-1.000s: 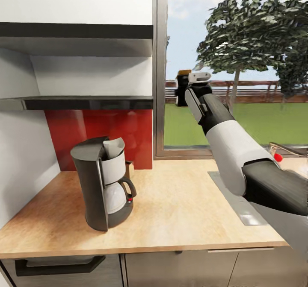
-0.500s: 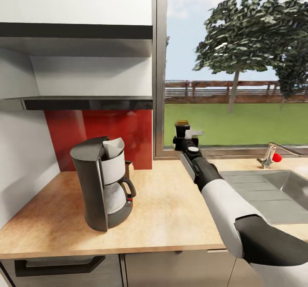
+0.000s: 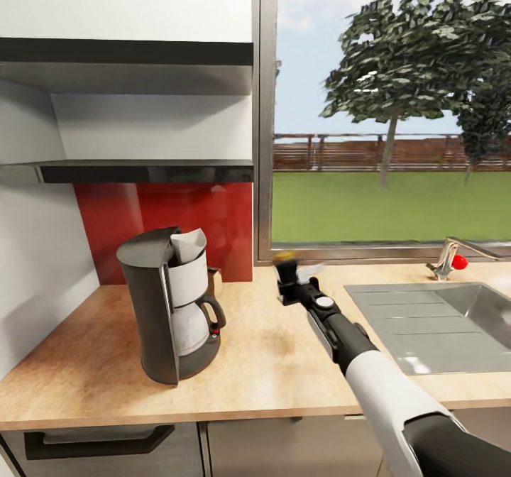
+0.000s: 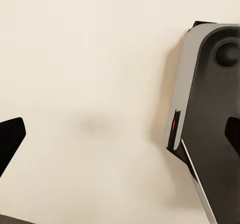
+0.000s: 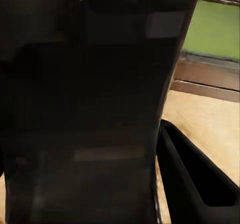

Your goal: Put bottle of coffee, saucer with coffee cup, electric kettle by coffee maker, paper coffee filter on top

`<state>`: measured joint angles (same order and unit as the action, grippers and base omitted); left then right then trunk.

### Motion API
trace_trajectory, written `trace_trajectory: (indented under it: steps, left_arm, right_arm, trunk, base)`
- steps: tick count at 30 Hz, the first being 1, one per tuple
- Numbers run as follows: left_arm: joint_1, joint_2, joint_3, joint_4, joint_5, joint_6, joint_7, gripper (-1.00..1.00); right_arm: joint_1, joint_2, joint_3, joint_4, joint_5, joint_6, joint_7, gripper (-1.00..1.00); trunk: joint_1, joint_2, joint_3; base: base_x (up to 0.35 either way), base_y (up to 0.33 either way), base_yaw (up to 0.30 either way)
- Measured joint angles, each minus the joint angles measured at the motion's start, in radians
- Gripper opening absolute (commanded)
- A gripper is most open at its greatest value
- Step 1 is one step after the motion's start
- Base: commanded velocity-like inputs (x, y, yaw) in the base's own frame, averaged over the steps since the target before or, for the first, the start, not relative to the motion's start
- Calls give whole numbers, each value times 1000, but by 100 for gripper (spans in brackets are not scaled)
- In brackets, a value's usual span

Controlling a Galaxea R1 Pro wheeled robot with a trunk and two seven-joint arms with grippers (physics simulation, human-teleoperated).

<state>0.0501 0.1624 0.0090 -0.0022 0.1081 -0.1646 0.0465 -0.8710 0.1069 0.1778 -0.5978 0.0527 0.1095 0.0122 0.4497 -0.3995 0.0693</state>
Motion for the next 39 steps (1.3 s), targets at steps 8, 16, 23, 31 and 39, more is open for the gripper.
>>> trace_trajectory:
  steps: [8,16,23,31,39]
  left_arm:
    - [0,0,-2,-3,-2,-2,0,100]
    - [0,-1,0,-5,0,-2,0,100]
    - [0,0,3,-3,5,6,1,100]
    - [2,1,4,5,5,10,3,100]
    - [2,1,4,5,7,10,3,100]
  right_arm:
    - [2,-12,3,33,6,-72,179,-100]
    - [3,-12,3,73,5,-81,292,-100]
    - [3,-12,1,77,3,-81,346,-100]
    - [3,-12,0,77,1,-81,342,-100]
    - [3,-28,-1,75,1,-82,340,-100]
  trunk:
    - [0,0,0]
    - [0,0,0]
    - [0,0,0]
    - [0,0,-7]
    - [0,0,-13]
  base:
    - [0,0,0]
    - [0,0,0]
    - [0,0,5]
    - [0,0,155]
    - [105,0,97]
